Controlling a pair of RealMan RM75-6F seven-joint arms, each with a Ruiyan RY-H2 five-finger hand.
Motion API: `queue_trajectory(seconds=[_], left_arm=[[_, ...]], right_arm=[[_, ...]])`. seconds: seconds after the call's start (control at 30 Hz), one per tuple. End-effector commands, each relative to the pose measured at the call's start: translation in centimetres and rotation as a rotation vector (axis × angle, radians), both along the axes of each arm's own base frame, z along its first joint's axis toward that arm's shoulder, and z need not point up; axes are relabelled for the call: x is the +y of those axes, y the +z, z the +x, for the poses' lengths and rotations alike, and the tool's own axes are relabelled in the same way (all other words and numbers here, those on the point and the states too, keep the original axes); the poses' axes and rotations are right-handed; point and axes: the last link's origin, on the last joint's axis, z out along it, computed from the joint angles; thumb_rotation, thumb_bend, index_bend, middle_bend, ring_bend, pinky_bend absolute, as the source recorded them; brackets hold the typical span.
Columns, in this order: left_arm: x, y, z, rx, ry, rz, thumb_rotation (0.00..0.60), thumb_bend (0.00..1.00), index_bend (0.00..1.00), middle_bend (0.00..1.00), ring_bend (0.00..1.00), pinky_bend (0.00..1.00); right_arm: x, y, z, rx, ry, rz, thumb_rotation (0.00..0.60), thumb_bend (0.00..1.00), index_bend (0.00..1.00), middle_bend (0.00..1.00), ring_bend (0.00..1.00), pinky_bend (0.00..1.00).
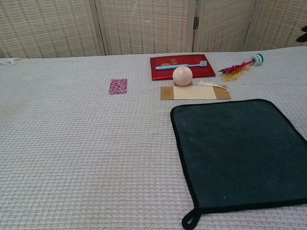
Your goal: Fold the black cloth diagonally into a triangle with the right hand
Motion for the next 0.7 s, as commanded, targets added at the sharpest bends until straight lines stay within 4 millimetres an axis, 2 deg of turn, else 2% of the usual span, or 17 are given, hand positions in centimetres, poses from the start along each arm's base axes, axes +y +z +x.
queue_trajectory(seconds=[0.03,0.17,0.3,0.47,0.7], left_arm=[[-0.3,0.3,-0.1,-0.012,0.009,0.001,0.6,0.5,0.1,0.01,0.0,0.0],[-0.5,1.0,-0.2,-0.031,0.011,0.012,0.6,0.5,0.1,0.01,0.0,0.0],[-0.6,1.7,-0.2,-0.055,0.006,0.025,0.6,0.5,0.09,0.01,0.0,0.0],[-0.5,2.9,-0.4,-0.079,0.004,0.06,0.6,0.5,0.09,0.01,0.0,0.0],[-0.6,3.5,-0.7,-0.097,0.003,0.075,0.6,0.5,0.1,0.01,0.0,0.0]], right_arm=[[-5.7,-1.9,7.5,0.051,0.109,0.084,0.6,0.38,0.27,0.0,0.0,0.0],[-10.0,-5.2,11.6,0.082,0.119,0.129,0.6,0.38,0.33,0.0,0.0,0.0],[-13.0,-8.8,14.4,0.095,0.09,0.166,0.6,0.38,0.34,0.0,0.0,0.0],[-15.0,-13.4,16.8,0.138,0.073,0.216,0.6,0.39,0.36,0.0,0.0,0.0],[-17.0,-18.3,18.5,0.218,0.059,0.261,0.6,0.43,0.38,0.0,0.0,0.0]])
